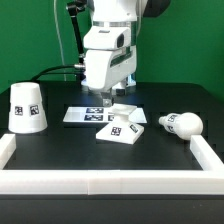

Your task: Assemble lamp

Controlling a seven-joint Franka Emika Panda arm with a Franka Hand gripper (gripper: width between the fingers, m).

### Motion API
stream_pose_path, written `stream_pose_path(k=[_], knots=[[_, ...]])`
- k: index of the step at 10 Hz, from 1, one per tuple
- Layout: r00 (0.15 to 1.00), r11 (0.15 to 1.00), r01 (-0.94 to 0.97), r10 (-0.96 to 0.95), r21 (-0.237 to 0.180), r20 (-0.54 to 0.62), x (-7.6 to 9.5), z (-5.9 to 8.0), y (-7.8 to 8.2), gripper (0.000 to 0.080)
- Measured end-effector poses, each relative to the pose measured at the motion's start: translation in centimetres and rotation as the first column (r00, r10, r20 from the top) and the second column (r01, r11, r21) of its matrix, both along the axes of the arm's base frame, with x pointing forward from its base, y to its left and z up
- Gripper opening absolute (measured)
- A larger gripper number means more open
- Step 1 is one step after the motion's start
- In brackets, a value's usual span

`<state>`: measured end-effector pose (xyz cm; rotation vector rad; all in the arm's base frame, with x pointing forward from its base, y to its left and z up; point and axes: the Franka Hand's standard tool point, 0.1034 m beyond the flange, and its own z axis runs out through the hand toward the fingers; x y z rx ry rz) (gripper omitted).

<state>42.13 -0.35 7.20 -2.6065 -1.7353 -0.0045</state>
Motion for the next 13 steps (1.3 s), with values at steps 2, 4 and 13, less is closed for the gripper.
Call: stream_pose_path(k=[2, 4, 13], knots=[[1.0, 1.0, 0.003, -0.003, 0.001, 0.003, 0.1, -0.1, 0.0, 0.0695], [1.0, 1.0, 0.014, -0.014, 0.006, 0.026, 0.4, -0.4, 0.4, 0.0698], [1.0, 1.0, 0.025, -0.025, 0.016, 0.012, 0.6, -2.2, 0.9, 0.0698]])
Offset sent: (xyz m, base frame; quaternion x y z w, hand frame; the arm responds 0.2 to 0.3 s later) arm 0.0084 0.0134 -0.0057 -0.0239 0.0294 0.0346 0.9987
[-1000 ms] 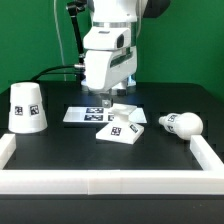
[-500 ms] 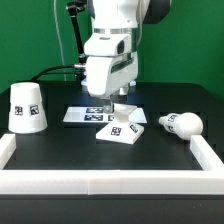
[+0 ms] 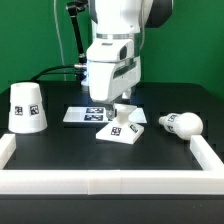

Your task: Assemble lamp

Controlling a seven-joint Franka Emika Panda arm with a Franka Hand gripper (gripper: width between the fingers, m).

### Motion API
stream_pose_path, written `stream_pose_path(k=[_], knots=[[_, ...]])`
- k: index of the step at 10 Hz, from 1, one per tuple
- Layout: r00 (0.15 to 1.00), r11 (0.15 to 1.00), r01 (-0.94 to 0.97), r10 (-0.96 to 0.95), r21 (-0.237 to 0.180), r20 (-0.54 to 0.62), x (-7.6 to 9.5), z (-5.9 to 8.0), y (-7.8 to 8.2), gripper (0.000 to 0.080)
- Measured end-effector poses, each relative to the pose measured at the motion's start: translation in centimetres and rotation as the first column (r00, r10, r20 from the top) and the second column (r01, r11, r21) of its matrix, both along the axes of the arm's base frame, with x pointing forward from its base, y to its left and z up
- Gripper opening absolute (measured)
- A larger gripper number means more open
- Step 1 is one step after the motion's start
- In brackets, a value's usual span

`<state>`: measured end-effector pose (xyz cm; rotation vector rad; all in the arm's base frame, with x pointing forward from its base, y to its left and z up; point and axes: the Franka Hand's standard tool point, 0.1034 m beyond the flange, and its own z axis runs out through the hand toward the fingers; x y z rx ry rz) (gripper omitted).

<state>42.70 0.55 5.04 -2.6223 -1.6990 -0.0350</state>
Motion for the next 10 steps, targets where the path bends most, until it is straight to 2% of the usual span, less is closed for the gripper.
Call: stream_pose_path(k=[1, 2, 3, 10], knots=[[1.0, 1.0, 0.0, 0.0, 0.0, 0.0, -0.02, -0.02, 0.0, 0.0579], [1.0, 1.0, 0.0, 0.0, 0.0, 0.0, 0.0, -0.01, 0.0, 0.0579], [1.0, 1.0, 0.0, 0.0, 0.0, 0.0, -0.01, -0.02, 0.0, 0.0534], [1.0, 1.0, 0.0, 0.0, 0.0, 0.0, -0.01, -0.02, -0.02, 0.0535]])
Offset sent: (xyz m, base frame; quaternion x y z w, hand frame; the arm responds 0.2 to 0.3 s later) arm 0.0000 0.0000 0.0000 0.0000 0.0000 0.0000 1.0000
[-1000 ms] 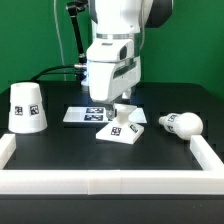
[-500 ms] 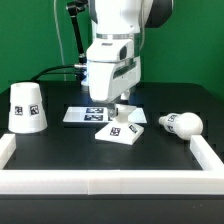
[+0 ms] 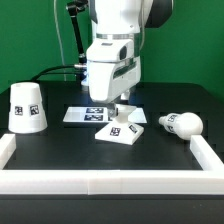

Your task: Assemble lamp

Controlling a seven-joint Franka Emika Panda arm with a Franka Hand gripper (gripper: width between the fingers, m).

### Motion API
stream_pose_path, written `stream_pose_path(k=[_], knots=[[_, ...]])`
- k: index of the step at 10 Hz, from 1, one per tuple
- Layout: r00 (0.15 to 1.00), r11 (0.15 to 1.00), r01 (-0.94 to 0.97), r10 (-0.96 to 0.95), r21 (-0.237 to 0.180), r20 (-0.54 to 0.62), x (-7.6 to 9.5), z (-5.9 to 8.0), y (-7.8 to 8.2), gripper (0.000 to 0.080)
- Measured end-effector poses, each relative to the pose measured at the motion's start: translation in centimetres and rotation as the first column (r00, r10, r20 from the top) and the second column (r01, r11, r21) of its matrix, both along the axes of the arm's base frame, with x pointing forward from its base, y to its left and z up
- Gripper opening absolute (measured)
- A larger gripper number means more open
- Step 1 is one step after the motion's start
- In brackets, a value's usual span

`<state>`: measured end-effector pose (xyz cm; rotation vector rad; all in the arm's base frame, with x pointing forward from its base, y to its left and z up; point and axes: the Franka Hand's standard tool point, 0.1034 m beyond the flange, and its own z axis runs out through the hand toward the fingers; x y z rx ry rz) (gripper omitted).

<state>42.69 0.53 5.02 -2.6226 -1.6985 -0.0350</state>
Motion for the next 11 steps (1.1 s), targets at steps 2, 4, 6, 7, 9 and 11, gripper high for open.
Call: stream_pose_path(k=[2, 4, 6, 7, 9, 11], knots=[[1.0, 1.0, 0.022, -0.022, 0.001, 0.002, 0.5, 0.0, 0.2, 0.0537], [0.999, 1.0, 0.03, -0.03, 0.009, 0.014, 3.3, 0.0, 1.0, 0.0537], [0.999, 0.999, 0.032, -0.032, 0.015, 0.028, 5.7, 0.0, 1.1, 0.0537], [0.999, 0.999, 0.037, -0.038, 0.017, 0.038, 6.6, 0.1, 0.9, 0.0537], [0.996, 0.997, 0.078, -0.079, 0.019, 0.038, 6.6, 0.1, 0.9, 0.0537], [0.974, 0.974, 0.225, -0.226, 0.026, 0.03, 6.6, 0.1, 0.9, 0.0537]])
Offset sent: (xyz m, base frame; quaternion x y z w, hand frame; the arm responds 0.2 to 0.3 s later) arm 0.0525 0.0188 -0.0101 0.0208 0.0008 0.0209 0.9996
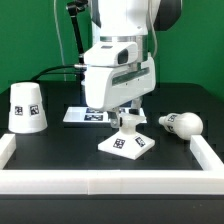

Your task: Assemble lamp

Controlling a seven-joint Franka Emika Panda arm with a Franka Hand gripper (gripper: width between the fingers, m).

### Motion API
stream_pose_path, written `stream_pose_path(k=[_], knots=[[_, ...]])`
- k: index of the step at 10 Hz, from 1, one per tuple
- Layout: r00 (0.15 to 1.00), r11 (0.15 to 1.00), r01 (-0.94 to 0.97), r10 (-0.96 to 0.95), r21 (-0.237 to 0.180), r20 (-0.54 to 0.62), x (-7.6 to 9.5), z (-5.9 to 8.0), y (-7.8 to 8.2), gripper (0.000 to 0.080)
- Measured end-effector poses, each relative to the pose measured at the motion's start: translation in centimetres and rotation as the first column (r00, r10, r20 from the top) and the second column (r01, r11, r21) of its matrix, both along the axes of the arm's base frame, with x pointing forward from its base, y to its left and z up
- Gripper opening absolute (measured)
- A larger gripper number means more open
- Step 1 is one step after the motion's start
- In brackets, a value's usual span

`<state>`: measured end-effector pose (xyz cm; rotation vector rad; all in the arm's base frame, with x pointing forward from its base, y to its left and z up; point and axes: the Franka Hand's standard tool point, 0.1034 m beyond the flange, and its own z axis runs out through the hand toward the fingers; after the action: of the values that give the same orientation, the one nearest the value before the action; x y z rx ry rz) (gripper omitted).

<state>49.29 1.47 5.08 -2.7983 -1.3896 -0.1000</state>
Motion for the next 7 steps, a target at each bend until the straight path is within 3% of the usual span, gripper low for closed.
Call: stream_pose_path(k=[2, 3, 7], knots=[[0.989, 0.989, 0.146, -0.146, 0.01, 0.001, 0.1, 0.0, 0.3, 0.0537], [0.962, 0.962, 0.272, -0.272, 0.022, 0.007, 0.1, 0.0, 1.3, 0.0537], [0.789, 0.787, 0.613, -0.614, 0.073, -0.015, 2.4, 0.2, 4.4, 0.0537]])
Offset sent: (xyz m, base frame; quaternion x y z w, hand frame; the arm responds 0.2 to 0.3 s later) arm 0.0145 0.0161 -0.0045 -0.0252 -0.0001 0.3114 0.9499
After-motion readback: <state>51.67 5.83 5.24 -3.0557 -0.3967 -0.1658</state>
